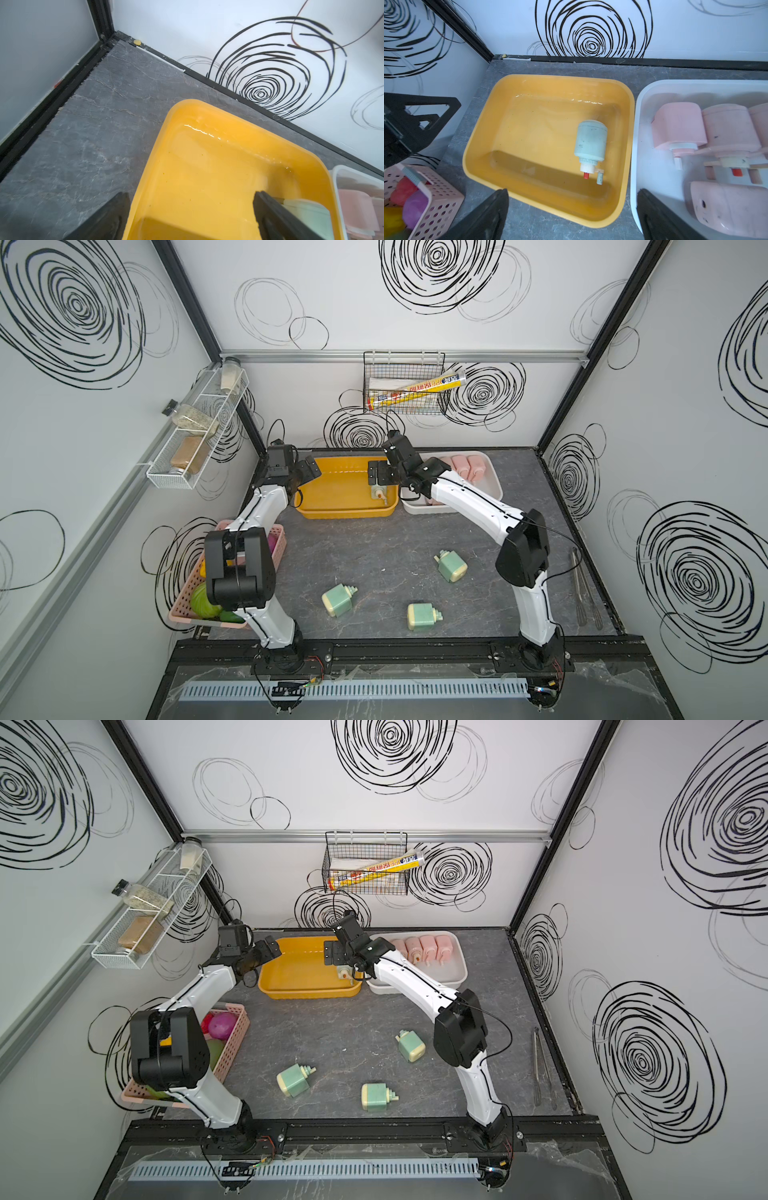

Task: Place the pencil sharpeners by color into the storage box
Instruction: Place the pencil sharpener in the storage box, then pick up the pencil sharpener from the center of the board.

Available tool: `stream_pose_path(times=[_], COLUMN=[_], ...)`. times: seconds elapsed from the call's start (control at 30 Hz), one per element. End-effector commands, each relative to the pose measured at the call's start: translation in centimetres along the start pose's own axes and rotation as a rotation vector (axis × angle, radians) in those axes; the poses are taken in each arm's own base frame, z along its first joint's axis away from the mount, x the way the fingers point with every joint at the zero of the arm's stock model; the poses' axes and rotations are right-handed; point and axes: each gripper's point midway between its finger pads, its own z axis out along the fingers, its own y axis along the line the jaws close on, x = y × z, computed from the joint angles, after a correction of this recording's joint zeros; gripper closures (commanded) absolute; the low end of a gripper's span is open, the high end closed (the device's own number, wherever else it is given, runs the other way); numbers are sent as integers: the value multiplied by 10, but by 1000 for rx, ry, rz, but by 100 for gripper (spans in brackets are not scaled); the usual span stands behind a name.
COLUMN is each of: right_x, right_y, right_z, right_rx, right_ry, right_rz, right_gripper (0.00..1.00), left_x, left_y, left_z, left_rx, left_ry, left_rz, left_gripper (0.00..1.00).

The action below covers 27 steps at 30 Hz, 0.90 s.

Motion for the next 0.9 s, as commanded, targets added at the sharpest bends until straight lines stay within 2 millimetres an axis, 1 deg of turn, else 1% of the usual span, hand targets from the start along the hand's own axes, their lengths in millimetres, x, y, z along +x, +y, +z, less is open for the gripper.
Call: stream_pose_path(times=[0.0, 0.03, 0.1, 0.13, 0.2, 0.27, 0.33, 0.4, 0.47, 0.53, 0.6, 0.67, 0.7, 0.77, 0.83, 0.87], right_x=[-2, 1, 15, 23, 42, 60, 74, 90, 107, 123, 138, 156, 163, 184, 203, 212], right_y=[-1, -6, -29, -39, -61, -79, -96, -105, -115, -125, -135, -158, -165, -173, -174, -174], right_z=[-34, -45, -64, -71, -87, -103, -120, -136, -151, -163, -172, -177, -178, -176, -171, -169], right_rx=[-55, -54, 11, 39, 88, 116, 125, 89, 38, -6, -42, -9, 0, -8, -16, -21], right_ry=[-77, -100, -123, -113, -85, -79, -79, -59, -7, 38, 79, 141, 169, 255, 330, 364], right_rz=[-10, -21, -58, -84, -163, -224, -252, -272, -261, -219, -167, -90, -55, -12, -3, 2], right_gripper=[0, 0, 0, 0, 0, 0, 0, 0, 0, 3, 0, 0, 0, 0, 0, 0], left_x=[-9, -9, -6, -3, 4, 15, 28, 43, 63, 85, 108, 135, 146, 172, 198, 209], left_y=[-17, -23, -42, -52, -76, -105, -131, -155, -180, -200, -213, -222, -225, -230, -233, -232], left_z=[-26, -33, -48, -54, -67, -80, -92, -103, -118, -133, -145, -159, -166, -183, -199, -203], left_rx=[49, 69, 118, 142, 193, 256, 313, 397, 512, 617, 700, 799, 844, 954, 1056, 1081], left_ry=[-70, -78, -93, -96, -103, -110, -110, -105, -91, -86, -81, -63, -52, -30, -7, 6], left_rz=[-2, 4, 32, 53, 111, 196, 276, 354, 451, 555, 659, 765, 806, 899, 991, 1034], left_gripper=[1, 1, 1, 1, 1, 1, 1, 1, 1, 1, 1, 1, 1, 1, 1, 1])
